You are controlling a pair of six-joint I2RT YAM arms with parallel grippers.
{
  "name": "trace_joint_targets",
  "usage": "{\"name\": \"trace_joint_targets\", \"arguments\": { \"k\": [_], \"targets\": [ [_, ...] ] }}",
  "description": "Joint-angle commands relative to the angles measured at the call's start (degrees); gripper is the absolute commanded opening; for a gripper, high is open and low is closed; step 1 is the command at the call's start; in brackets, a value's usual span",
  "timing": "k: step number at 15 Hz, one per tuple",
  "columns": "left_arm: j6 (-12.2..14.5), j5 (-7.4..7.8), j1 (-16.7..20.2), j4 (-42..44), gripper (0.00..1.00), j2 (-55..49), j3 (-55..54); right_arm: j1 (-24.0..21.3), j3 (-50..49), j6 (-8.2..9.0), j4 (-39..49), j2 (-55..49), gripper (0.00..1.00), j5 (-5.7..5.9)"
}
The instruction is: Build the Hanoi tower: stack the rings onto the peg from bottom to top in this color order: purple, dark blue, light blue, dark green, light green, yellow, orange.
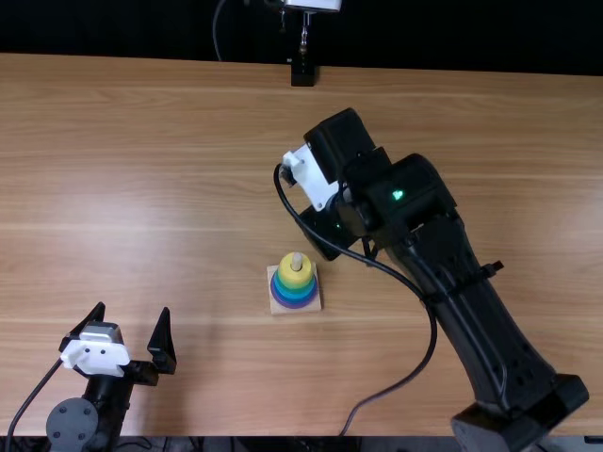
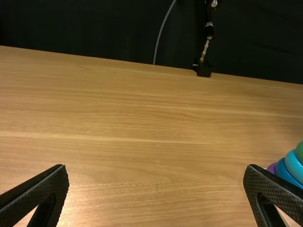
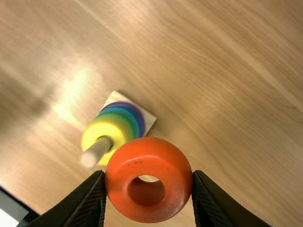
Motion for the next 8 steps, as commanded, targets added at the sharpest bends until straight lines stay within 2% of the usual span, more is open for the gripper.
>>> {"name": "trace_joint_targets", "arguments": {
  "k": [1, 6, 8],
  "targets": [
    [0.20, 0.29, 0.58, -0.73, 1.00, -0.69, -3.09, 0.76, -2.65, -0.54, -0.10, -2.87, 0.00, -0.35],
    [0.20, 0.29, 0.58, -0.73, 1.00, -0.69, -3.09, 0.84, -5.20, -0.12, 0.22, -2.87, 0.00, -0.45],
    [0.20, 0.29, 0.58, -0.73, 1.00, -0.69, -3.09, 2.78, -4.85, -0.01, 0.32, -2.87, 0.00, -0.45]
  ]
}}
